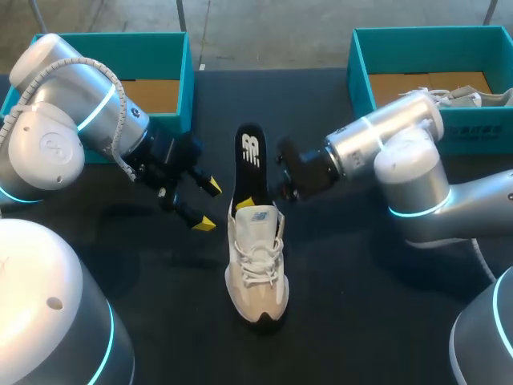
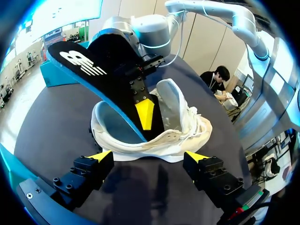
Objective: Take the shoe out of the shoebox, open the shoe tongue, remove and reinsert the insole, then place the shoe into the shoebox
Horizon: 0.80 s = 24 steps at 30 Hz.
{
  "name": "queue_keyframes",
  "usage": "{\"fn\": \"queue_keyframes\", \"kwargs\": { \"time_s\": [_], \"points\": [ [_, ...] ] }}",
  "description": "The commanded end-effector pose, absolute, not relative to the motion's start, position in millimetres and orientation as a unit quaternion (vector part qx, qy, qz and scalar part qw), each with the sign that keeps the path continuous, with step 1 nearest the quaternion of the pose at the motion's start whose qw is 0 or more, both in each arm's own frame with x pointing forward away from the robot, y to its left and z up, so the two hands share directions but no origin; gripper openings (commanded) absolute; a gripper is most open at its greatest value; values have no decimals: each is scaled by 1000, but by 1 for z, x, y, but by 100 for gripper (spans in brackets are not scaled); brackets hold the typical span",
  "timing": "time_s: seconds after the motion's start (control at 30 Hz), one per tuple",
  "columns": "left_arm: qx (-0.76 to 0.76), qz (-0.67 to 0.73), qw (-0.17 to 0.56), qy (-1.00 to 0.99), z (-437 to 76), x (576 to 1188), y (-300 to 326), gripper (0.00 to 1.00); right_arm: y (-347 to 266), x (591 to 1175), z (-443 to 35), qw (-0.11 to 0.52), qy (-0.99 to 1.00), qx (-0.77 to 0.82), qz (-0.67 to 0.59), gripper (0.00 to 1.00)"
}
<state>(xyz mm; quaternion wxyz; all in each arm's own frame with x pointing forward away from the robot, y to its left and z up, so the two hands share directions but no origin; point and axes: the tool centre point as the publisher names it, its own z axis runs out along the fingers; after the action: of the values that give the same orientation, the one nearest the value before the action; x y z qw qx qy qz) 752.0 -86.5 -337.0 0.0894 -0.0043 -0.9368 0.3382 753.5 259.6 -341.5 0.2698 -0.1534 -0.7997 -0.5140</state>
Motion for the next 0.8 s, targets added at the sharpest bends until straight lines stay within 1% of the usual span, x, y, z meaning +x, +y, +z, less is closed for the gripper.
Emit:
{"fn": "queue_keyframes", "kwargs": {
  "time_s": [0.03, 0.23, 0.27, 0.3, 0.33, 0.37, 0.5, 0.8],
  "points": [
    [-4, 337, 89, -937, -337, 752, -87, 100, 262, 748, -348, 277, -806, -157, -499, 0],
    [-4, 337, 89, -937, -337, 752, -87, 100, 262, 746, -352, 278, -806, -163, -496, 0],
    [-4, 337, 89, -937, -337, 752, -87, 100, 262, 747, -350, 275, -806, -162, -498, 7],
    [-4, 337, 89, -937, -337, 752, -87, 100, 263, 748, -348, 272, -807, -161, -499, 19],
    [-4, 337, 89, -937, -337, 752, -87, 100, 263, 749, -346, 270, -807, -161, -500, 26],
    [-4, 337, 89, -937, -337, 752, -87, 100, 263, 751, -345, 268, -807, -160, -501, 30],
    [-4, 337, 89, -937, -337, 752, -87, 100, 262, 754, -337, 258, -810, -158, -503, 36],
    [-4, 337, 89, -937, -337, 752, -87, 100, 263, 764, -326, 240, -810, -153, -513, 40]
  ]
}}
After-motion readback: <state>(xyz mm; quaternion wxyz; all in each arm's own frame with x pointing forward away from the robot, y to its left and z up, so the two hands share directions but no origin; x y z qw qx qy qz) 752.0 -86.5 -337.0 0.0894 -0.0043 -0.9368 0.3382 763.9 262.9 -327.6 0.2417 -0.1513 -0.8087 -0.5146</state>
